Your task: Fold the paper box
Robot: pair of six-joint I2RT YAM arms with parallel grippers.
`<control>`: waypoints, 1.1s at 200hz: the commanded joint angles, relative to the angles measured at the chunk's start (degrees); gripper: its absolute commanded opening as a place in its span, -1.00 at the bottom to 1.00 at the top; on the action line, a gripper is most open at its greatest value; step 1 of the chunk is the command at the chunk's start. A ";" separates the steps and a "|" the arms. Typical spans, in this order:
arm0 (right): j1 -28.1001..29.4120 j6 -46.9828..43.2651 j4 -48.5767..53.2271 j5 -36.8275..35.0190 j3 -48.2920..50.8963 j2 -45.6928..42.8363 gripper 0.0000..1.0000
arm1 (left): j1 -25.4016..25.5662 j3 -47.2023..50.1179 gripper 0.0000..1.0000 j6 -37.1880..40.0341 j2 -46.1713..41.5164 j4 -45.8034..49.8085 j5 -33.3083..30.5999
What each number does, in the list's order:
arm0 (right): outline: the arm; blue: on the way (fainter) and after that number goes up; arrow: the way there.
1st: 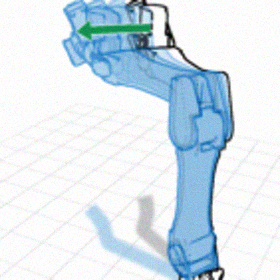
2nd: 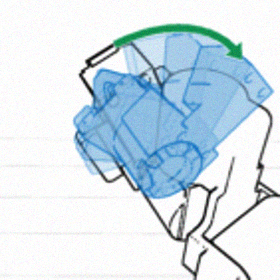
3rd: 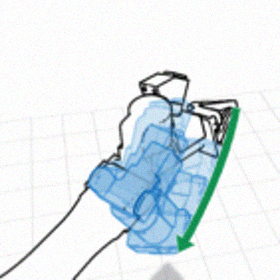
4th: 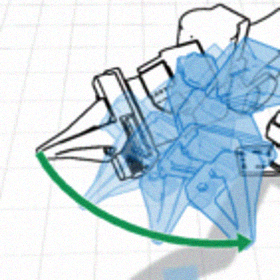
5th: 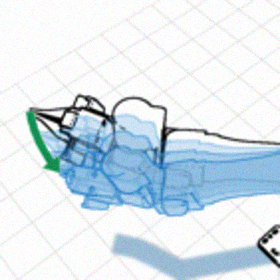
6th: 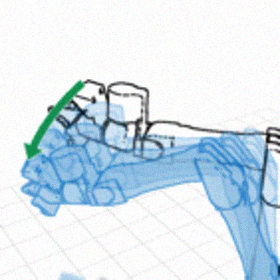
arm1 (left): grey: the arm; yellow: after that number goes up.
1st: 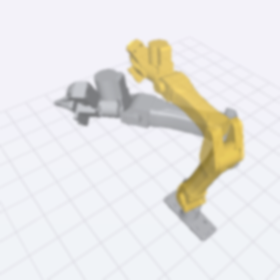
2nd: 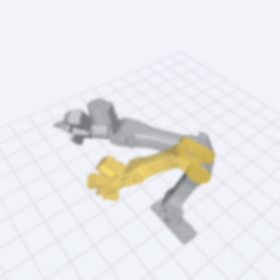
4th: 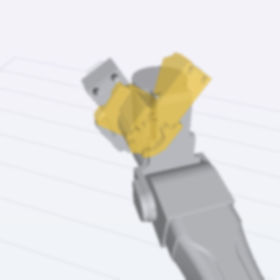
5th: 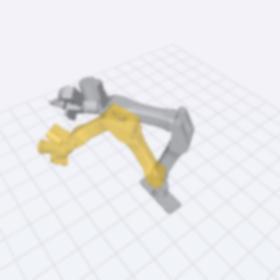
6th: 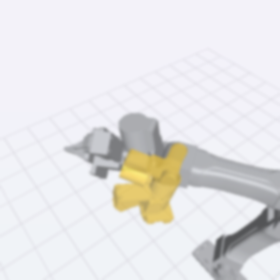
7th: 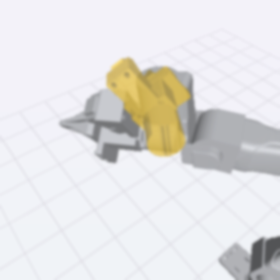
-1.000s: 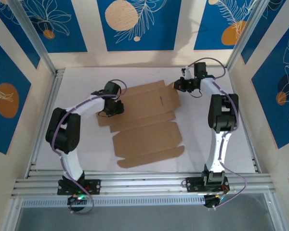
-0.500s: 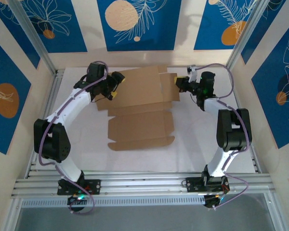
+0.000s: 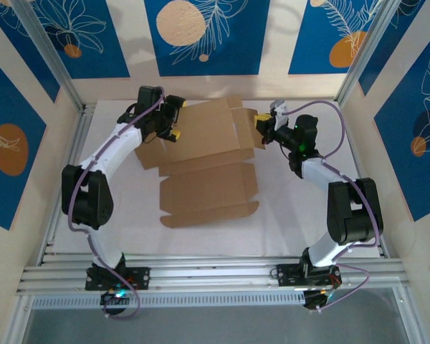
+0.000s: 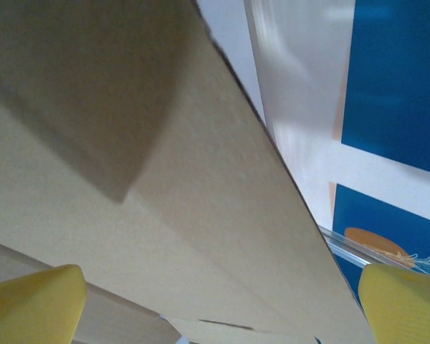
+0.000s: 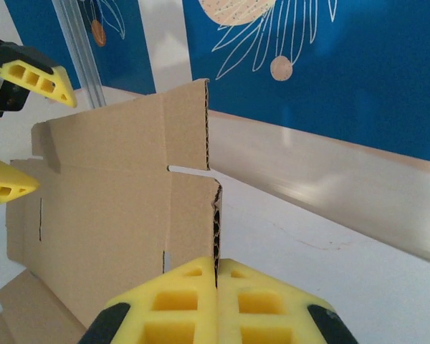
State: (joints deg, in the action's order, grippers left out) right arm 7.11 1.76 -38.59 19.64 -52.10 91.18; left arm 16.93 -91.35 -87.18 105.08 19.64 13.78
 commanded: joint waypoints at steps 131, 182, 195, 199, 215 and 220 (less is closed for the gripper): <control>2.47 -4.16 -0.32 -4.03 2.31 -5.04 -1.00 | -2.78 0.03 -0.48 -3.72 2.08 -7.05 0.81; 2.40 -2.58 1.24 -5.80 2.15 -5.78 -0.58 | -2.67 3.47 -1.00 -3.96 -0.10 -9.71 1.08; 2.23 -1.60 1.17 -6.25 2.50 -6.81 -0.22 | -2.60 4.20 -1.00 -3.46 -0.69 -9.84 0.90; 2.23 -1.11 1.15 -6.36 2.51 -7.24 -0.13 | -2.60 4.40 -1.00 -3.29 -0.81 -9.87 0.90; 2.07 0.49 2.18 -6.12 2.51 -8.88 0.12 | -2.54 5.83 -1.00 -2.78 -1.32 -10.51 0.89; 2.15 0.84 2.91 -5.97 2.44 -9.32 0.16 | -2.51 6.48 -1.00 -2.66 -1.49 -10.94 0.81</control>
State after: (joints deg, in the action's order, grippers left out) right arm 9.37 0.82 -36.27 14.28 -49.95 85.73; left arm 14.68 -87.02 -90.96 106.28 10.87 15.33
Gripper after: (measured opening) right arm 0.531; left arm 0.048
